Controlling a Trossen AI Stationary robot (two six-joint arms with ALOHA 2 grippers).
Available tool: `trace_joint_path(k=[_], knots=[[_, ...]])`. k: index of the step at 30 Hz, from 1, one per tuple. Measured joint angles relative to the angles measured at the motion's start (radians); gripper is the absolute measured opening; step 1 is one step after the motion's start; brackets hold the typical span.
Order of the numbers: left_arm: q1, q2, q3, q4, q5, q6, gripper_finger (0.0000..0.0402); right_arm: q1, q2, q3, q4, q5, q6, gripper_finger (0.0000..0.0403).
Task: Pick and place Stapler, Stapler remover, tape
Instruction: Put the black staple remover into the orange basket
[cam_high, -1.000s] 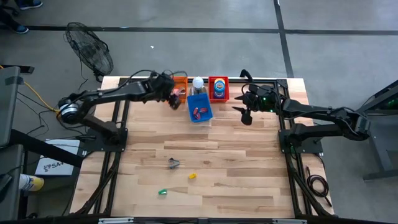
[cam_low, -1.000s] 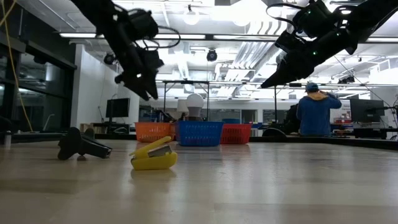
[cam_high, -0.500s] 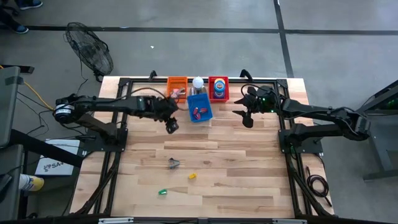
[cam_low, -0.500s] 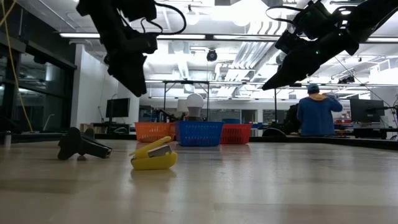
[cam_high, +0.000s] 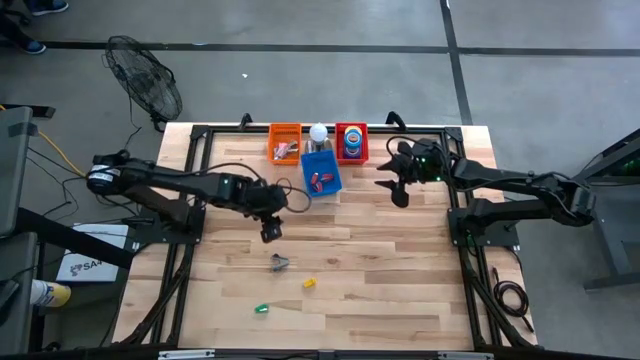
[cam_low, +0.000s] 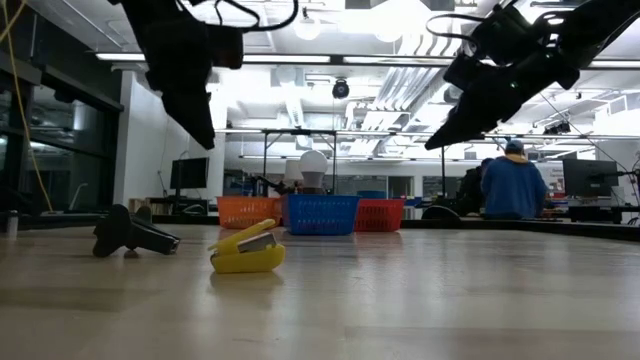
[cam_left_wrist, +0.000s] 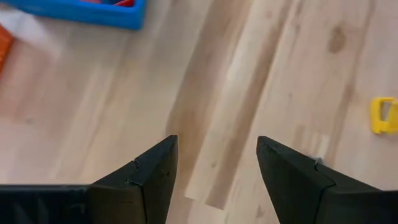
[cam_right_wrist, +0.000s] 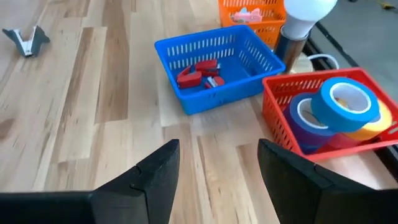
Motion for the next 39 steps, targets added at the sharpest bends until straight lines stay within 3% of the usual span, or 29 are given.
trace_joint_path(k=[11, 16, 23, 31, 39], knots=[[-0.093, 0.027, 0.000, 0.051, 0.005, -0.028, 0.0219, 0.000, 0.000, 0.000, -0.036, -0.059, 0.014, 0.0208], [-0.098, 0.075, -0.001, 0.061, 0.029, -0.044, 0.0258, 0.000, 0.000, 0.000, -0.058, -0.060, 0.028, 0.0208], [-0.096, 0.126, -0.001, 0.068, 0.163, -0.045, 0.0308, 0.059, 0.000, 0.000, -0.100, -0.059, 0.053, 0.0208], [-0.118, 0.134, -0.001, 0.111, 0.208, -0.047, 0.0309, 0.188, 0.000, 0.000, -0.156, 0.044, 0.129, 0.0208], [-0.195, 0.134, 0.002, 0.117, 0.156, -0.063, 0.0309, 0.348, 0.000, 0.000, -0.234, 0.191, 0.261, 0.0208]])
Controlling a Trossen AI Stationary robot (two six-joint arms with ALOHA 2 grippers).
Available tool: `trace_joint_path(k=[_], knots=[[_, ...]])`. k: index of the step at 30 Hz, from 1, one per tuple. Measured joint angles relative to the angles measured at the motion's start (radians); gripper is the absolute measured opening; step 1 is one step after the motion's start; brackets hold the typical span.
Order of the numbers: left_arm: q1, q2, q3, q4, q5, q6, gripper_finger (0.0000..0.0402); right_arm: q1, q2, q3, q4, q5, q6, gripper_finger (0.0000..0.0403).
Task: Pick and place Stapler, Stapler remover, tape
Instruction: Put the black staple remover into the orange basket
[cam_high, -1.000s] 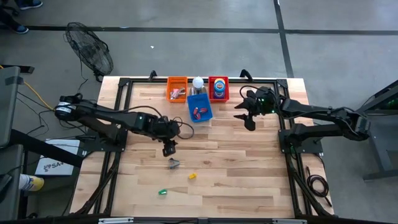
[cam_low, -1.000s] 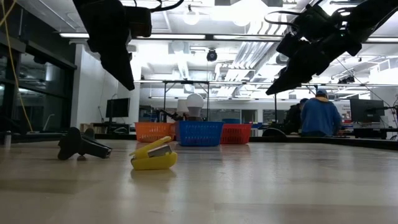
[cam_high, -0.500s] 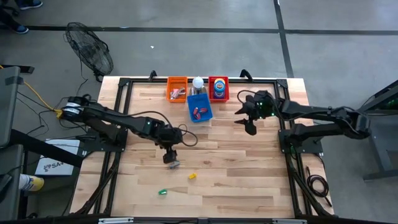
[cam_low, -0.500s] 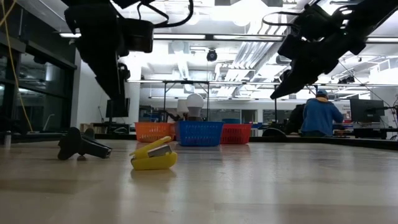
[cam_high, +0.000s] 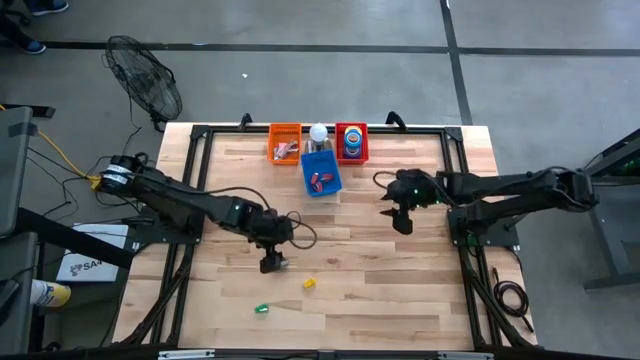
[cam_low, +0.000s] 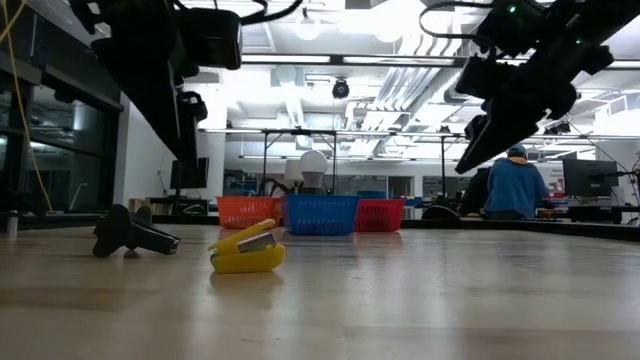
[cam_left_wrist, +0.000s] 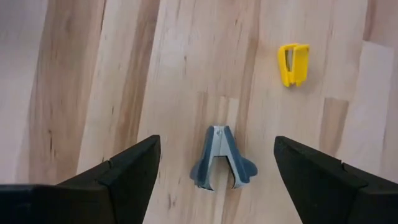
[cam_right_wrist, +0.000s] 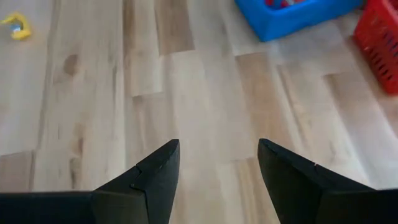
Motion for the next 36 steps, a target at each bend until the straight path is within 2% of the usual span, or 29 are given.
trace_joint_path(k=[11, 13, 21, 29, 36], knots=[[-0.119, 0.003, 0.001, 0.032, -0.098, -0.011, 0.0309, 0.272, 0.000, 0.000, -0.006, 0.162, 0.192, 0.0208], [-0.125, 0.032, 0.002, 0.045, -0.118, -0.014, 0.0309, 0.327, 0.000, 0.000, -0.008, 0.201, 0.233, 0.0208], [-0.123, 0.152, 0.002, 0.089, -0.090, -0.019, 0.0309, 0.525, 0.000, 0.000, -0.032, 0.359, 0.394, 0.0208], [-0.123, 0.228, 0.002, 0.088, -0.081, -0.033, 0.0309, 0.657, 0.000, -0.001, -0.046, 0.471, 0.500, 0.0208], [-0.123, 0.272, 0.007, 0.042, -0.077, -0.042, 0.0307, 0.715, 0.000, -0.001, -0.046, 0.524, 0.529, 0.0208]])
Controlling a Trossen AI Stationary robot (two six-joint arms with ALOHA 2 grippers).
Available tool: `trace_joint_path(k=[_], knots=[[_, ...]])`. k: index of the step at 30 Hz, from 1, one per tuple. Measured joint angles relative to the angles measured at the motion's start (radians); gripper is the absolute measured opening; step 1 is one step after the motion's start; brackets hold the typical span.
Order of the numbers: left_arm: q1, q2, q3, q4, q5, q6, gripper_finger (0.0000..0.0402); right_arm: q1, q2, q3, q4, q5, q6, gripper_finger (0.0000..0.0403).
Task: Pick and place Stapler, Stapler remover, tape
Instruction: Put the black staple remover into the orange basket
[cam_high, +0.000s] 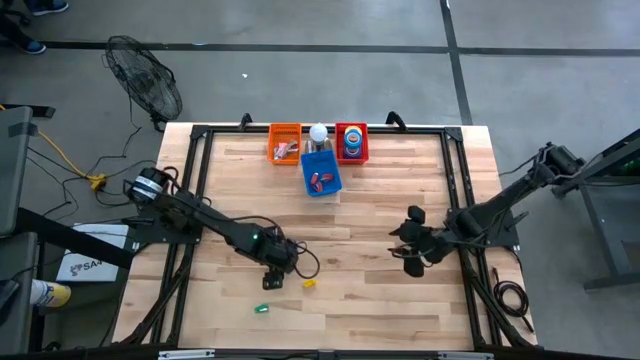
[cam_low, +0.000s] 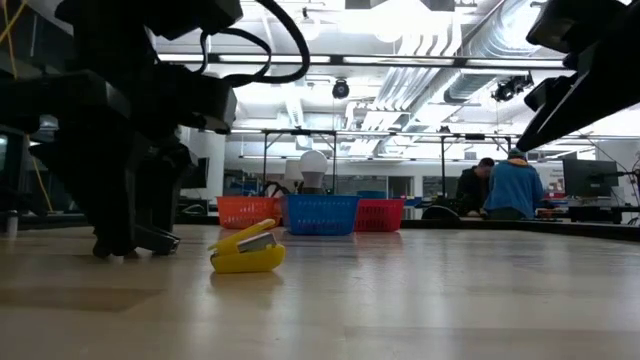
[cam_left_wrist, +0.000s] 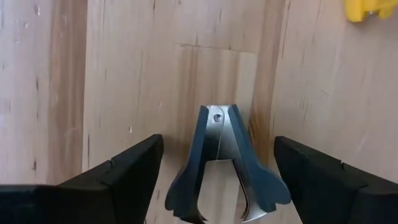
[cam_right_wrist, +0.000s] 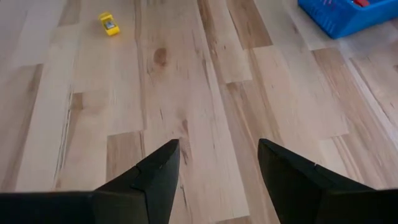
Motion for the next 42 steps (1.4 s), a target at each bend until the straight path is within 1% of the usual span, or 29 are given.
trace_joint_path(k=[2, 5, 10, 13, 14, 20, 22, 24, 27, 30, 34, 42], knots=[[0.000, 0.002, 0.000, -0.013, 0.000, -0.015, 0.0296, 0.008, 0.000, 0.000, 0.000, 0.011, 0.000, 0.0208], [0.001, 0.002, -0.001, -0.019, 0.001, -0.021, 0.0261, 0.015, 0.000, 0.000, 0.000, 0.031, 0.000, 0.0208], [0.002, 0.003, -0.002, -0.042, -0.002, -0.024, 0.0169, 0.018, 0.000, 0.000, 0.000, 0.073, -0.028, 0.0208], [0.002, 0.003, -0.002, -0.052, -0.004, -0.024, 0.0108, 0.017, 0.000, 0.000, 0.000, 0.094, -0.068, 0.0208], [0.002, 0.003, -0.002, -0.052, -0.007, -0.023, 0.0094, 0.017, 0.000, 0.000, 0.000, 0.104, -0.087, 0.0208], [0.040, 0.002, -0.004, -0.050, -0.019, 0.008, 0.0096, 0.017, 0.000, 0.000, -0.021, 0.206, -0.159, 0.0208], [0.060, -0.008, -0.005, -0.050, -0.022, 0.008, 0.0096, 0.016, 0.000, 0.000, -0.031, 0.223, -0.163, 0.0208], [0.080, -0.022, -0.008, -0.059, -0.058, 0.009, 0.0096, 0.008, -0.002, 0.000, -0.052, 0.220, -0.161, 0.0208], [0.118, -0.057, -0.013, -0.079, -0.147, 0.018, 0.0096, -0.036, -0.002, 0.000, -0.069, 0.189, -0.155, 0.0208], [0.152, -0.108, -0.010, -0.076, -0.210, 0.036, 0.0096, -0.110, -0.002, 0.000, -0.090, 0.156, -0.175, 0.0208], [0.201, -0.156, -0.010, -0.107, -0.306, 0.070, 0.0096, -0.230, -0.002, 0.000, -0.080, 0.142, -0.265, 0.0208], [0.338, -0.224, -0.008, -0.107, -0.577, 0.122, 0.0096, -0.495, 0.000, 0.000, 0.050, -0.045, -0.502, 0.0208]])
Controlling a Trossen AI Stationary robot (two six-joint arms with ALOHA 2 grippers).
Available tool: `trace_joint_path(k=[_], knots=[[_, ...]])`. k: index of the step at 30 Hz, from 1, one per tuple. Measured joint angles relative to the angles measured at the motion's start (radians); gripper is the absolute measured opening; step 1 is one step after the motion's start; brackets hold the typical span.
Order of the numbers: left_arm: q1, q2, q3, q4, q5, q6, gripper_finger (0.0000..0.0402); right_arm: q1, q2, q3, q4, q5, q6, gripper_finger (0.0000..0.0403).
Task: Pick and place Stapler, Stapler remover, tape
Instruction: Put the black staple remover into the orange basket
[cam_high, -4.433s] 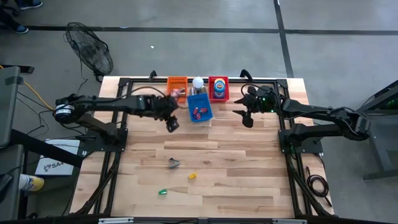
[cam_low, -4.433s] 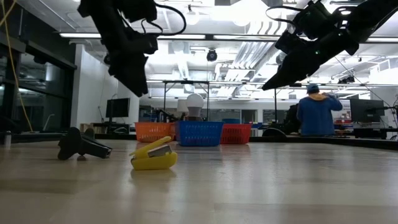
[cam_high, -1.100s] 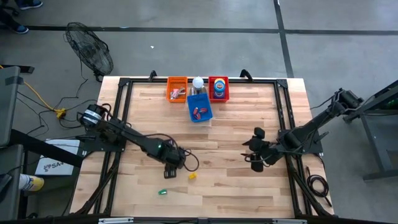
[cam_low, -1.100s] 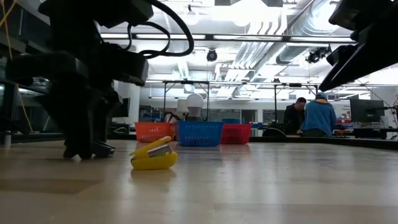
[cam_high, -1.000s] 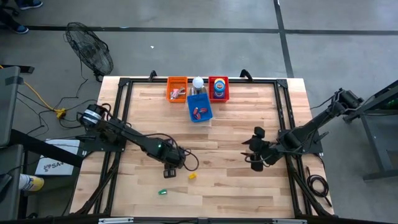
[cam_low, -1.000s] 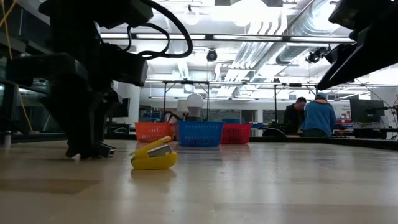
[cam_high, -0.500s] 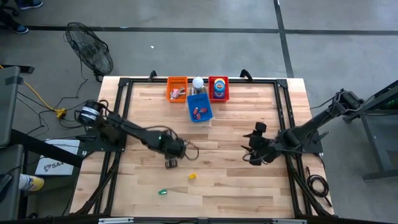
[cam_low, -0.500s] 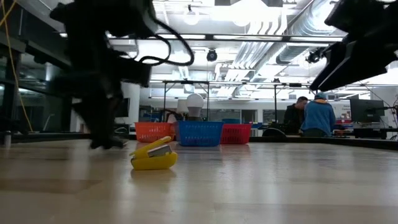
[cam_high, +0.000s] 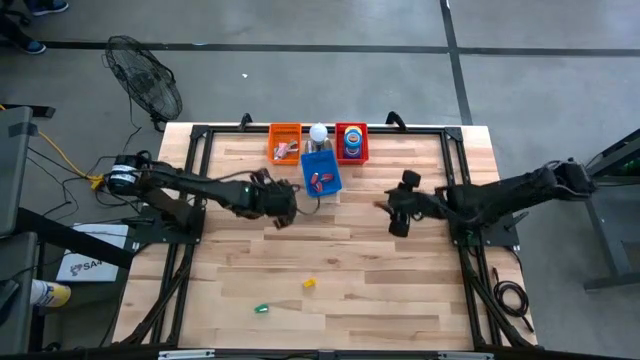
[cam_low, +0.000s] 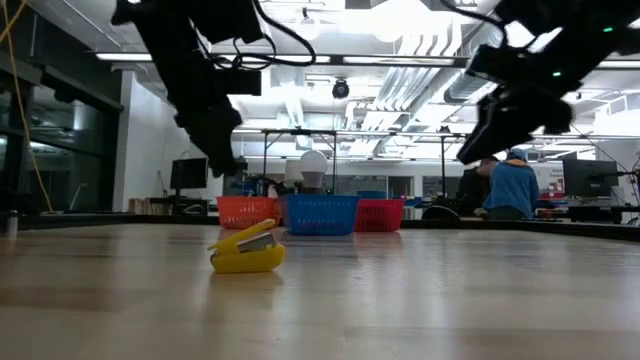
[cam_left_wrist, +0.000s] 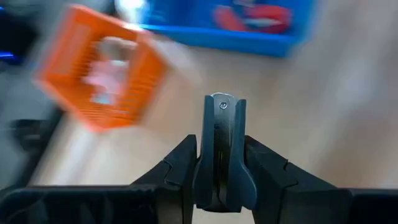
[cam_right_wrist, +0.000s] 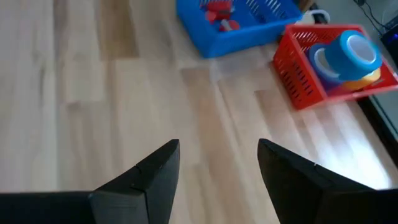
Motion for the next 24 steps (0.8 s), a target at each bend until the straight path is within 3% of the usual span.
trace_joint_path(k=[4, 11, 18, 24], knots=[[0.112, 0.000, 0.000, 0.041, -0.063, 0.069, 0.0096, -0.131, 0.000, 0.000, 0.089, -0.119, -0.103, 0.0208], [0.321, 0.000, 0.001, 0.277, -0.012, 0.244, 0.0096, -0.306, 0.000, 0.000, 0.162, -0.263, -0.209, 0.0208], [0.557, 0.018, 0.002, 0.390, 0.163, 0.276, 0.0096, -0.447, 0.000, 0.000, 0.189, -0.360, -0.281, 0.0208], [0.684, 0.061, 0.003, 0.451, 0.337, 0.175, 0.0096, -0.542, 0.001, 0.000, 0.223, -0.426, -0.307, 0.0208]])
